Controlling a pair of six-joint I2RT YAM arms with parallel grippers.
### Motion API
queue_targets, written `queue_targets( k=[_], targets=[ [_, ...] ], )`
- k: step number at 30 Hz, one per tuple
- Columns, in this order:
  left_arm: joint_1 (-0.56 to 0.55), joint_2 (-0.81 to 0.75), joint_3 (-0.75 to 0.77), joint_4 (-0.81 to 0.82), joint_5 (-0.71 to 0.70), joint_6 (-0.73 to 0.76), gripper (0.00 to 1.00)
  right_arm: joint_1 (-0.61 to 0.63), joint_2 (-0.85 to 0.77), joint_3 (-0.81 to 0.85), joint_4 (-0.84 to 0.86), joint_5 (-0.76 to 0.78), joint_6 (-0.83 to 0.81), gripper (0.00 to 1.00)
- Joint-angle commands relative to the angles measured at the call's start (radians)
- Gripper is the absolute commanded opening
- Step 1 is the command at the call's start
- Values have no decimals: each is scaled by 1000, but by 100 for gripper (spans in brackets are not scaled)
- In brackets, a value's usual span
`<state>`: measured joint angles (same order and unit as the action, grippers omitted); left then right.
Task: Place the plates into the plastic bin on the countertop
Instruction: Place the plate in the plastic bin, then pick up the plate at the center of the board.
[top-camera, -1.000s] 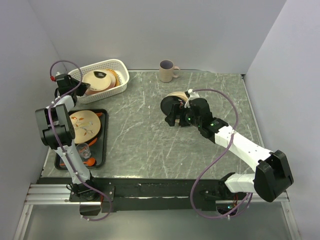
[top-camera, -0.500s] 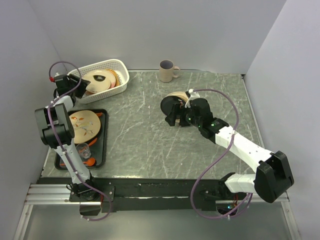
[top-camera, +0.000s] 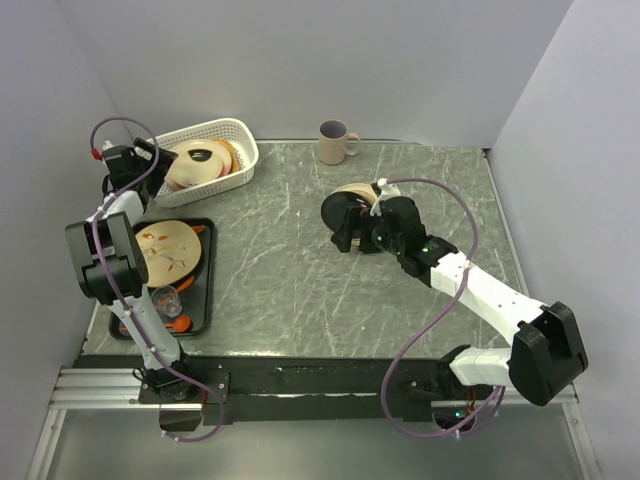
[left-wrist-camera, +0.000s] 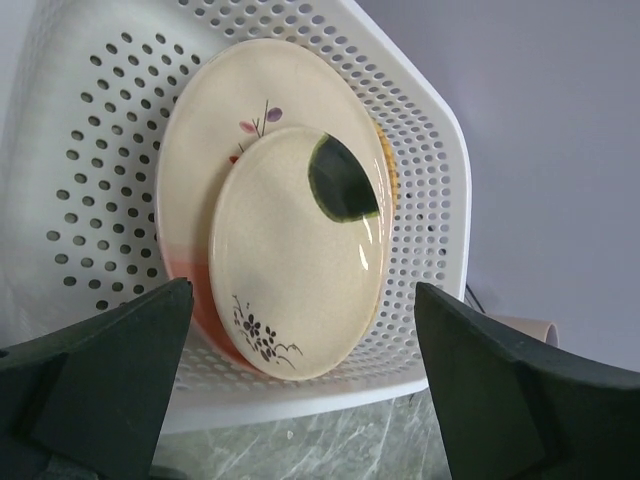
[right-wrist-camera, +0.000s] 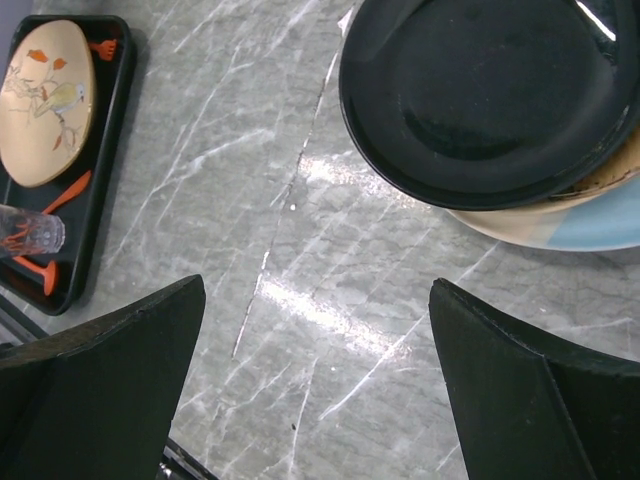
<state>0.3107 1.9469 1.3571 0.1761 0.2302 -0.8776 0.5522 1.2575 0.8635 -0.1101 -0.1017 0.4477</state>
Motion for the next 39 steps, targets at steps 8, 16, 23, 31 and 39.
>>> queue_targets(
  k=[8,16,23,31,39],
  targets=[
    [-61,-134,-70,120,84,-5,99,-5,29,48,-39,22,-6,100],
    [-214,-175,-72,123,109,34,98,-40,42,54,-33,13,5,100],
    [-338,-226,-96,123,109,48,96,-46,30,34,-34,10,14,100],
    [-458,-134,2,56,126,71,95,-47,-18,2,-49,22,19,100],
    [-594,-59,-6,49,120,58,91,-58,-40,-12,-56,17,16,100]
  ],
)
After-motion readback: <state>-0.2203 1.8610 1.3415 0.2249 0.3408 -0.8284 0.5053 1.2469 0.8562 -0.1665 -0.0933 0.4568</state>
